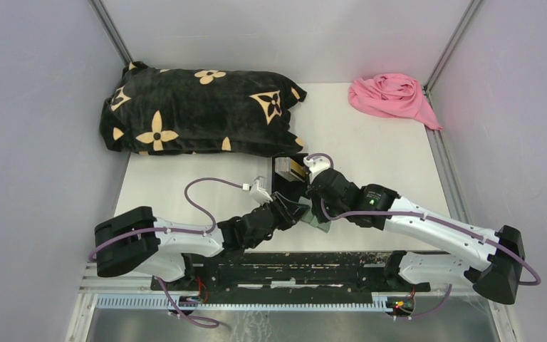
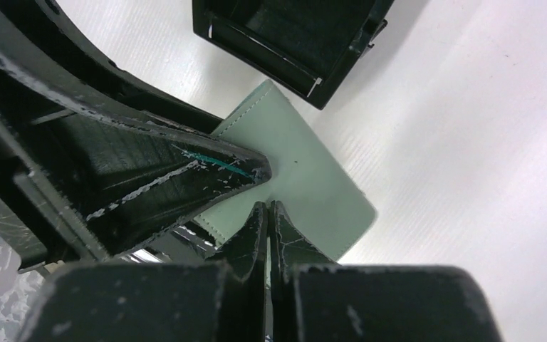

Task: Put the credit cards into the card holder
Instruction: Pick up the card holder from the center of the board.

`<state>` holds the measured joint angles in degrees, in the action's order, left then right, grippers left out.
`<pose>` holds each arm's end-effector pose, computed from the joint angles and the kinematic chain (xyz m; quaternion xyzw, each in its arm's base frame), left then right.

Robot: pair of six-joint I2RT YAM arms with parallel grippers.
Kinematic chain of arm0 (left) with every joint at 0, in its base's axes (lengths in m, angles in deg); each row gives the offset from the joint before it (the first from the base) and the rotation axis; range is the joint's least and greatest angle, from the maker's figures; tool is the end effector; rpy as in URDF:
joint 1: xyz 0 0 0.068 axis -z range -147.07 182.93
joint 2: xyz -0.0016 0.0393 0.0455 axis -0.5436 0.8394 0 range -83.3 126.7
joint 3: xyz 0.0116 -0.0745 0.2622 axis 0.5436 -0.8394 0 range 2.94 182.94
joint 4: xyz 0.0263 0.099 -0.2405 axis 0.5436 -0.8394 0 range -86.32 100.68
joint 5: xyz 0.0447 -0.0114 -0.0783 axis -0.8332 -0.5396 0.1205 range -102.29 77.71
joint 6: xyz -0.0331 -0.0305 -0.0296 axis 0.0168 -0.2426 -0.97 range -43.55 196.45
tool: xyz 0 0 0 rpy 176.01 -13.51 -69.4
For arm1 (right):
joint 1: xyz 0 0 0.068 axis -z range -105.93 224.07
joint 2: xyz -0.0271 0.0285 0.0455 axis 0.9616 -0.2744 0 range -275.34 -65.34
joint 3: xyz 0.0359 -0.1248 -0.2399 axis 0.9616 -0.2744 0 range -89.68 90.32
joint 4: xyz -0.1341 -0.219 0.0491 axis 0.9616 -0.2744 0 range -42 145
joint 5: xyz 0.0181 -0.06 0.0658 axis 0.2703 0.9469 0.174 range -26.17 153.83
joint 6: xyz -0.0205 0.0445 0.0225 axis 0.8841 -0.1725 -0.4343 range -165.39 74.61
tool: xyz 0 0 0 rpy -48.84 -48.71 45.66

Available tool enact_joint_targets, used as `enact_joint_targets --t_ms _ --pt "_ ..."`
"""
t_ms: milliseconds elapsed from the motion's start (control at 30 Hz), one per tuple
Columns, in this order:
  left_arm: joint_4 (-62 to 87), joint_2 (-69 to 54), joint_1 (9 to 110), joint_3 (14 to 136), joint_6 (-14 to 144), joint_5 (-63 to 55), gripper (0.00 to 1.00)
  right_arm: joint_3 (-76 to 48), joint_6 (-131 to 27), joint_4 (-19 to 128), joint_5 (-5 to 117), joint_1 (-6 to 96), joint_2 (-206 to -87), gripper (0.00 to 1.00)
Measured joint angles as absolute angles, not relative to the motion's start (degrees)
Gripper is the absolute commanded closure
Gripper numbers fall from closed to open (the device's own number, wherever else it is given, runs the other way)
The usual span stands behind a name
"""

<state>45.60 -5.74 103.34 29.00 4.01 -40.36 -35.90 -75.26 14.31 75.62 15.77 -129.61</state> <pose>0.1040 -0.2427 0.1869 -0.1587 0.7751 -0.4878 0.3690 0.1245 0.1880 0.2809 -0.1974 0.9178 0.1604 0.3049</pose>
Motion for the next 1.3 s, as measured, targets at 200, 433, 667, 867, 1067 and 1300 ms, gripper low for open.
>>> enact_joint_targets --t_ms 200,433,667,867,1067,1300 --pt "50.3 -5.3 103.3 27.8 2.4 -40.1 0.97 -35.3 -75.8 14.4 77.1 14.8 -130.4 0.99" --pt "51.8 -4.1 103.2 27.8 2.3 -41.7 0.97 -33.3 -77.6 12.4 84.1 11.5 -132.5 0.99" --pt "49.5 -4.8 106.8 28.5 2.5 -52.7 0.97 -31.5 -82.5 9.5 93.9 7.3 -134.2 0.99" --pt "45.9 -5.2 109.1 29.9 4.2 -63.9 0.97 -31.5 -87.5 6.5 100.0 5.1 -134.2 0.99" --pt "45.7 -5.7 111.0 30.2 6.2 -69.3 0.97 -31.2 -88.8 6.6 101.4 4.5 -134.8 0.83" --pt "45.6 -12.9 113.1 27.1 11.8 -76.5 0.97 -30.3 -85.6 7.8 102.2 4.0 -133.8 0.42"
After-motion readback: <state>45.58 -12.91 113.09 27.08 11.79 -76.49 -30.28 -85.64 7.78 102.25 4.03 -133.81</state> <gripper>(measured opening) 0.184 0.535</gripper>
